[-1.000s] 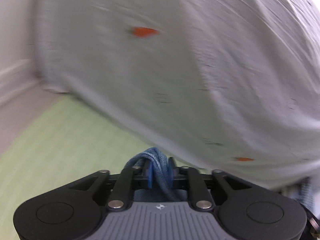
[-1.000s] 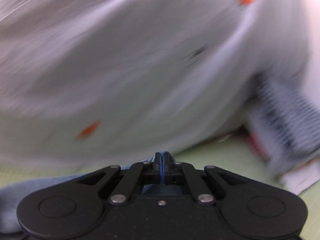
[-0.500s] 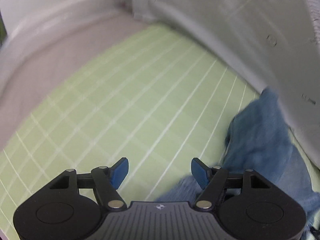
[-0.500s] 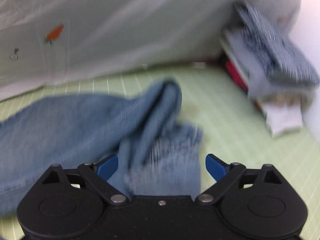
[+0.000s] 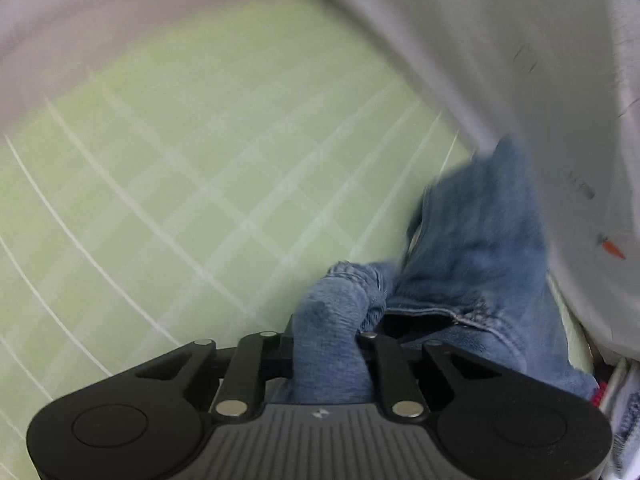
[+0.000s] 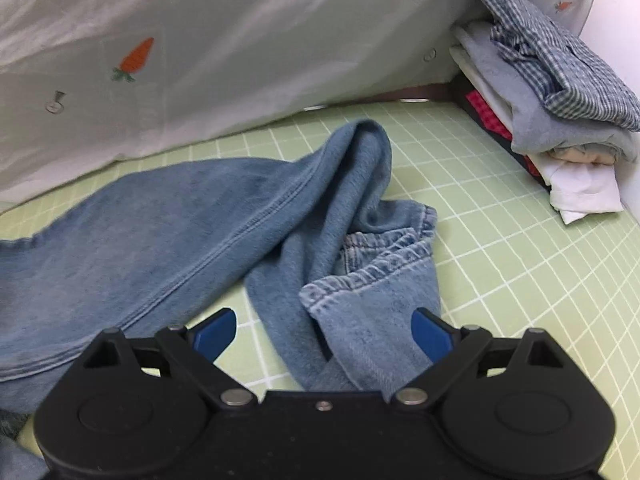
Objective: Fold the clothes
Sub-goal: 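Lay the jeans flat and open both tools, releasing the fabric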
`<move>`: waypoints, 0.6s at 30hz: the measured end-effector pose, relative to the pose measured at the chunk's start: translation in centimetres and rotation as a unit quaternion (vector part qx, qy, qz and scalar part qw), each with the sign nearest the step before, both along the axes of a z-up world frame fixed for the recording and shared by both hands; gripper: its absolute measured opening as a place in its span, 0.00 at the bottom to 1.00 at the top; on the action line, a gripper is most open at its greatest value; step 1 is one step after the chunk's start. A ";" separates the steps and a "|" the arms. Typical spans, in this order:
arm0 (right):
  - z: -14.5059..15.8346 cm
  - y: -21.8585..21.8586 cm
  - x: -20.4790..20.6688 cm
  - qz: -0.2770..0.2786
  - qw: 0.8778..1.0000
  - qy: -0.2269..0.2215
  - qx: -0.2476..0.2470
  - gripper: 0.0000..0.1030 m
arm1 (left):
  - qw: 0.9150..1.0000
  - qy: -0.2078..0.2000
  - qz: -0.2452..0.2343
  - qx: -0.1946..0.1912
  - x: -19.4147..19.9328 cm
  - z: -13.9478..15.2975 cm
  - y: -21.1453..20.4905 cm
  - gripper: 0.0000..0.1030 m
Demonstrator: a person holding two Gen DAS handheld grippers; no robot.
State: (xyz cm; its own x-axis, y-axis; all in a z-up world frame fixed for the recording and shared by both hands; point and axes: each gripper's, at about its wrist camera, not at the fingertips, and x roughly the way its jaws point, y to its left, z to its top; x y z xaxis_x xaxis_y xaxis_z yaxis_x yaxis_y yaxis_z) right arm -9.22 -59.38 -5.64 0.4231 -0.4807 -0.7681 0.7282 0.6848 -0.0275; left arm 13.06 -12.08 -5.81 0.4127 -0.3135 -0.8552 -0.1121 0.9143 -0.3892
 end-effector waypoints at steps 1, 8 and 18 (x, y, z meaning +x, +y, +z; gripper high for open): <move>0.2 0.4 -0.4 0.000 1.000 -0.002 0.000 0.92 | 0.999 -0.032 0.010 0.023 -0.5 1.5 0.8 0.16; 0.2 3.0 -3.3 -0.001 1.000 -0.003 0.007 0.93 | 0.969 -0.140 0.125 0.161 -3.6 6.7 7.6 0.24; -0.9 2.7 -2.5 0.013 0.999 0.026 -0.039 0.97 | 0.976 -0.150 0.130 0.092 -6.8 6.3 6.4 0.85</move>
State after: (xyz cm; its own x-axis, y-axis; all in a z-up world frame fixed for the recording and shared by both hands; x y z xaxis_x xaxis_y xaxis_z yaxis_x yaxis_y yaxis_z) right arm -11.76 -56.70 -6.57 0.3976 -0.5286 -0.7500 0.7060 0.6984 -0.1180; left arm 6.25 -5.67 0.47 0.6987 -0.0186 -0.7152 -0.2545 0.9278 -0.2728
